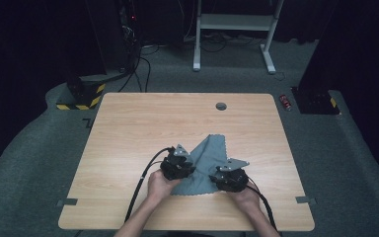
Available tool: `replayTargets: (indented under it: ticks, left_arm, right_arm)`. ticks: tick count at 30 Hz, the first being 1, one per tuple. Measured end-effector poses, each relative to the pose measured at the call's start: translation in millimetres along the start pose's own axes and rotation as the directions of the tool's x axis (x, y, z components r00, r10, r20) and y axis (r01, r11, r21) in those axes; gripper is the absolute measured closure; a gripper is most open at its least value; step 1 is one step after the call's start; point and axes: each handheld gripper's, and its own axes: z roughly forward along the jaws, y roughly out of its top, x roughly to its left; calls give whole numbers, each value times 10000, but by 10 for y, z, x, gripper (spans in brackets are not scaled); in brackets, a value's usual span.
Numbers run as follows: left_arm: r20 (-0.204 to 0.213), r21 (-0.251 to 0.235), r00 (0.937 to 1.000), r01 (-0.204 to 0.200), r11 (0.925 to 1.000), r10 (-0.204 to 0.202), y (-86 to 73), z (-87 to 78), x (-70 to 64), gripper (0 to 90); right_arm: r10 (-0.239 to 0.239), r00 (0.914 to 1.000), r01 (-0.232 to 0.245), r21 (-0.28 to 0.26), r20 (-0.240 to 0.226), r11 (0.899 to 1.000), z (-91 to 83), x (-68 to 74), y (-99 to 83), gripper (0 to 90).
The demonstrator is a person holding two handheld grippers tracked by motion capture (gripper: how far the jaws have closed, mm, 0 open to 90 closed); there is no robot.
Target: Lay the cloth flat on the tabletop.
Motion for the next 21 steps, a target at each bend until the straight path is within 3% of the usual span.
replayTargets:
  ticks: [2,5,7,11,16,21]
  left_arm:
    - [-447,-239,9978,476,9986,-486,14,-89,108,696]
    - [-1082,-286,9908,781,9965,-807,18,-152,229,646]
    - [-1223,-261,9869,1030,9943,-1054,15,-144,289,620]
    - [-1247,-39,9819,1430,9897,-1423,5,-39,350,592]
    - [-1103,305,9850,1368,9901,-1326,0,116,334,600]
    - [-1020,712,9838,1549,9854,-1473,-14,241,369,651]
  right_arm:
    - [-2,10000,2,-2,1,10000,0,0,0,514]
    - [0,10000,0,-1,2,10000,0,0,0,514]
    - [8,10000,-8,1,4,10000,0,1,0,514]
    - [10,10000,-10,9,5,10000,0,1,1,514]
    - [10,10000,-10,12,6,10000,0,1,1,514]
    - [15,10000,-15,12,11,10000,-1,2,1,514]
